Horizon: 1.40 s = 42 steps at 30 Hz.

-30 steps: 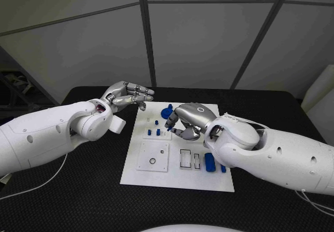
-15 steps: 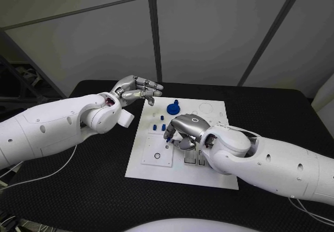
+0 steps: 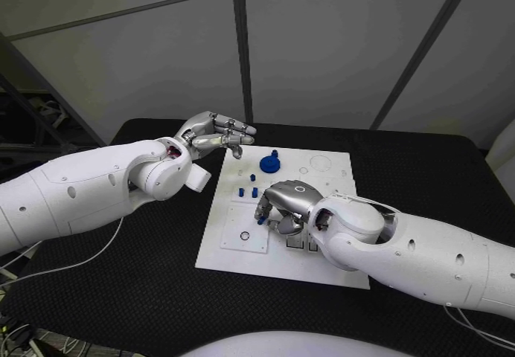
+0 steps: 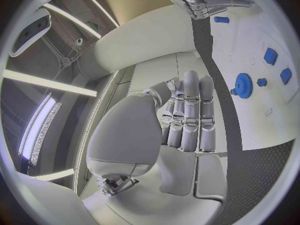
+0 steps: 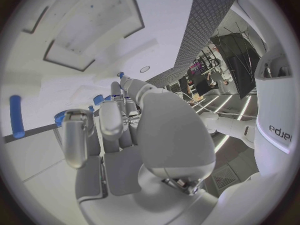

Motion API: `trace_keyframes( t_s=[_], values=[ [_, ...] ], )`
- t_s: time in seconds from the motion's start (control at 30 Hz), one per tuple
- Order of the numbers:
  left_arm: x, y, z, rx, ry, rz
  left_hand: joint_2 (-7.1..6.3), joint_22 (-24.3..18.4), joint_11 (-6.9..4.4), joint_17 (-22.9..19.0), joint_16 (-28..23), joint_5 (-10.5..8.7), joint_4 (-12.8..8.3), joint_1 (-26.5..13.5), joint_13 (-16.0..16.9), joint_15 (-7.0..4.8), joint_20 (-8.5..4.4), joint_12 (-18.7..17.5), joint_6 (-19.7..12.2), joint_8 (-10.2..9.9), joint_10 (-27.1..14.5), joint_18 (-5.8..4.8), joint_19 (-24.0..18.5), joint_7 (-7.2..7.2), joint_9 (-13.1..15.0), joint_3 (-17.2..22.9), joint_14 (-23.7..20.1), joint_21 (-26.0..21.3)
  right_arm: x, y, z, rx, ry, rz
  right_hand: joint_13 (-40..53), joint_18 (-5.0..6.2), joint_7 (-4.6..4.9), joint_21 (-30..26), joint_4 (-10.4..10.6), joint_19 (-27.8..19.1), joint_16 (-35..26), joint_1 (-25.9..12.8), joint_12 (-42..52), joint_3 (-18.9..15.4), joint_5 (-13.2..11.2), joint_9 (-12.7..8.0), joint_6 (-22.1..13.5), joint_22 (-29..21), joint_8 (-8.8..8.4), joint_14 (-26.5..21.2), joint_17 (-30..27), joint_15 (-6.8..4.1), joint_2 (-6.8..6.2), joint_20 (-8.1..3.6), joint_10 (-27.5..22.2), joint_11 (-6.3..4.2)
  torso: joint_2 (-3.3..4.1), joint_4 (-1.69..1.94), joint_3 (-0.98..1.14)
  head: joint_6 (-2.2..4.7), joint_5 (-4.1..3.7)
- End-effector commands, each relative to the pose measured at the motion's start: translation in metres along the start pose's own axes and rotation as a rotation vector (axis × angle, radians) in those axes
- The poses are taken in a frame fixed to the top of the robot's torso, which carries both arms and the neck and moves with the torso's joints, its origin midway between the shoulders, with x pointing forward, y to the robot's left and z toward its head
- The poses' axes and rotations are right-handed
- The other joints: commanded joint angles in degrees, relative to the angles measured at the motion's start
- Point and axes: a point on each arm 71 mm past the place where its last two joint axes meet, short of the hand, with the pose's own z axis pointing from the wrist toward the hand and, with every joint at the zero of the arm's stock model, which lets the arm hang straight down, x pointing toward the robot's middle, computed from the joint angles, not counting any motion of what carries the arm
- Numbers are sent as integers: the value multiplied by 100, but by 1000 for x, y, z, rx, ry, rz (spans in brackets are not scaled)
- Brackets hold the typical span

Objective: Assemble the parts on the task board

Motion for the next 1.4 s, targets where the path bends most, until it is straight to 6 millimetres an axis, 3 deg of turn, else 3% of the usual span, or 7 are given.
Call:
trace_keyframes(
  t_s=[0.03, 0.87, 1.13, 1.4],
  values=[
    [1, -1, 0, 1, 13, -8, 34, 4, 1, -8, -18, -17, -8, -45, 7, 27, 12, -9, -16, -36, -36, -71, -36, 17, -6, -16, 22, -14, 2, 0, 0, -3, 20, -12, -7, -79, 22, -14, -43, 396, 24, -67, -15, 16, 15, 3, 22, 1205, 12, 76, -6, -30, -8, -28, -12, 5, -3, 1, 1, -11, 3],
    [1, 0, 0, -14, 24, -11, 32, 3, 3, -12, -31, -26, -9, -57, 8, 29, 15, -11, -22, -40, -44, -71, -40, 18, -7, -24, 22, -21, 13, 6, 4, -1, 62, -39, -26, -74, 29, -32, -60, 384, 19, -161, -17, 18, -20, 0, -8, 1189, -9, 68, -35, -22, -22, -22, -51, 17, -4, 5, -6, -33, 8],
    [1, 1, 0, -19, 28, -12, 32, 3, 3, -12, -31, -26, -9, -57, 8, 29, 15, -11, -22, -40, -44, -71, -40, 18, -7, -24, 22, -21, 11, 5, 4, -5, 21, -32, -255, 20, 276, -378, -152, 175, -179, -410, -25, 101, -52, -207, -775, 878, -45, -34, -403, 193, -310, 145, -907, 276, -10, 1, -4, -33, 22],
    [1, 1, -1, -25, 32, -13, 32, 2, 3, -14, -37, -32, -10, -59, 8, 30, 16, -12, -24, -42, -47, -71, -42, 18, -7, -26, 21, -24, 6, 5, 2, -15, -50, -16, -319, 92, 317, -633, -257, 32, -341, -431, -4, 25, -70, -273, -878, 655, -30, -103, -684, 239, -377, 219, -1244, 334, -8, 0, 0, -18, 18]
  ],
)
